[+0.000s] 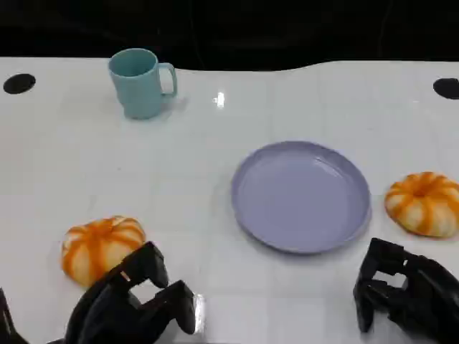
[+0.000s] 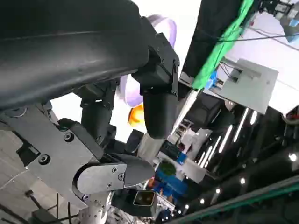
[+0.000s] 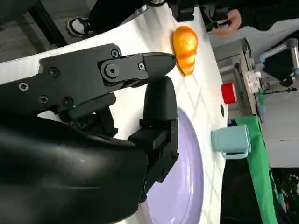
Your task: Grasp the bread from the table and place it into the plate.
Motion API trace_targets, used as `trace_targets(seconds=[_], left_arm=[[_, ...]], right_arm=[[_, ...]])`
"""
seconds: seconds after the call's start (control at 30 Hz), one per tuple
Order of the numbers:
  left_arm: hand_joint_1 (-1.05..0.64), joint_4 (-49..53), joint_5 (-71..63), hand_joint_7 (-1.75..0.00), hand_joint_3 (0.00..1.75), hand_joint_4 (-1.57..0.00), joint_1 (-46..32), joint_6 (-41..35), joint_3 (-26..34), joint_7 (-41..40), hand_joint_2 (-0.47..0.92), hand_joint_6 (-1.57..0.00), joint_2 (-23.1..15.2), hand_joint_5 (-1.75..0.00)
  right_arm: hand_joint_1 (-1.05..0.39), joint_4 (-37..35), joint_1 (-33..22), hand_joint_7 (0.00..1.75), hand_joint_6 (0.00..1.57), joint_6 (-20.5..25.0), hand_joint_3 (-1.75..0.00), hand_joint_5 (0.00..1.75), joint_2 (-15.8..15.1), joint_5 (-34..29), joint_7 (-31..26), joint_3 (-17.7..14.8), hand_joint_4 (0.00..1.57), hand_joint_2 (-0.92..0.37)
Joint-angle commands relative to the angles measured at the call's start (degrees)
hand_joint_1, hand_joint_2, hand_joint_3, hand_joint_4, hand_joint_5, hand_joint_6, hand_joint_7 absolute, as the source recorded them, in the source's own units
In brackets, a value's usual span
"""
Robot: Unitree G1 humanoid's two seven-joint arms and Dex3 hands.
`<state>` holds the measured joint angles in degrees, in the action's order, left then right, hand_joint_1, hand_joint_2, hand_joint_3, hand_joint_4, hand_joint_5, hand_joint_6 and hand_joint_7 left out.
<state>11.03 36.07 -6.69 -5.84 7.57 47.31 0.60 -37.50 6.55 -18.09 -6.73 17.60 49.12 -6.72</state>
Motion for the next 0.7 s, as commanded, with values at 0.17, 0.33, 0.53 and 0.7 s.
trace_targets(seconds=[0.17, 0.33, 0.53, 0.7], left_arm=[[-0.49, 0.25, 1.05, -1.7, 0.83, -0.57, 0.37, -1.34, 0.49, 0.92, 0.4, -0.45, -0.82, -1.75], [-0.5, 0.26, 0.79, -1.67, 0.96, -0.57, 0.29, -1.43, 0.55, 1.02, 0.33, -0.47, -0.95, -1.75], [-0.51, 0.11, 0.63, -1.7, 1.04, -0.59, 0.32, -1.11, 0.52, 1.23, 0.31, -0.46, -1.09, -1.75], [-0.51, -0.31, -0.27, -1.7, 1.05, -0.58, -0.07, 0.9, 0.54, 1.31, 0.32, -0.45, -0.92, -1.75]], right_arm=[[-0.61, 0.15, 0.03, 1.68, 0.59, -0.4, -0.23, 1.75, -0.91, 0.22, -0.26, 0.0, 0.71, -0.92], [-0.61, 0.73, -0.29, 1.67, 0.59, -0.11, -0.23, 1.75, -1.03, 0.12, -0.62, 0.23, 0.71, -0.92], [-0.62, 1.82, -0.54, 1.67, 0.6, 1.12, -0.22, 1.75, -1.23, -0.11, -1.53, 0.66, 0.71, -0.92], [-0.61, 1.6, -0.49, 1.66, 0.6, 0.67, -0.23, 1.75, -0.97, 0.02, -1.5, 0.61, 0.71, -0.92]])
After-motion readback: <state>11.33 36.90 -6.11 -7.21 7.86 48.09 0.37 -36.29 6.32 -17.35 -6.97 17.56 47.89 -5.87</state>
